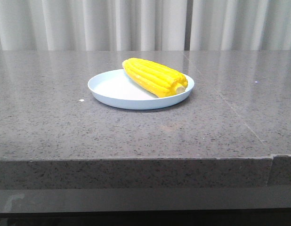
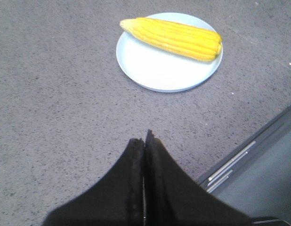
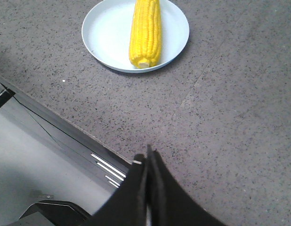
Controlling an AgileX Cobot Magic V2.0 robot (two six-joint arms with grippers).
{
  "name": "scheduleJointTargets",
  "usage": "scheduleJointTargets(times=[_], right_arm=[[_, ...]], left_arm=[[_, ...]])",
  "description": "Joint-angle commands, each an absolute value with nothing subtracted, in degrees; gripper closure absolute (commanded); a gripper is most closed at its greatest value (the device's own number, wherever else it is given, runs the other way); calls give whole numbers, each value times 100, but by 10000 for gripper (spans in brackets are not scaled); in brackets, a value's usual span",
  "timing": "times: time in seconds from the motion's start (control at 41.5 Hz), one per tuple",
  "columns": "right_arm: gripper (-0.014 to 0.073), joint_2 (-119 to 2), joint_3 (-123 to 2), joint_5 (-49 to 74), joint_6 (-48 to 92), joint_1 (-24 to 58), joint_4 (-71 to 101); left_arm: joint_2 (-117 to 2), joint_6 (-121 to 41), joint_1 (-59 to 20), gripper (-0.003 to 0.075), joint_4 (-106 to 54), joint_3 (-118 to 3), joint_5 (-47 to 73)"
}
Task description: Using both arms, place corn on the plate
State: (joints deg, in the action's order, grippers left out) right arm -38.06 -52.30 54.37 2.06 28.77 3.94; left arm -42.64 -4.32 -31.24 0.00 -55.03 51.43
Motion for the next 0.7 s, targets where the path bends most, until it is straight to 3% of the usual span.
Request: scheduleJointTargets(times=[0.0,0.169,0.338,0.675], right_arm=[[662,-3794,-5363,5052,211,2877,386],[662,-3794,-5363,5052,211,2877,386],[662,-3794,-5363,5052,211,2877,386],[662,-3794,-5363,5052,211,2877,386]], left_arm=[[-4083,-379,-2919,740,-45,-5656,4746],[-3685,-379,-2281,740,129,-5598,4662],[-3001,-379,-1634,740,129,-5039,3830],[-1195,-379,-445,740,129,-2659,2031]])
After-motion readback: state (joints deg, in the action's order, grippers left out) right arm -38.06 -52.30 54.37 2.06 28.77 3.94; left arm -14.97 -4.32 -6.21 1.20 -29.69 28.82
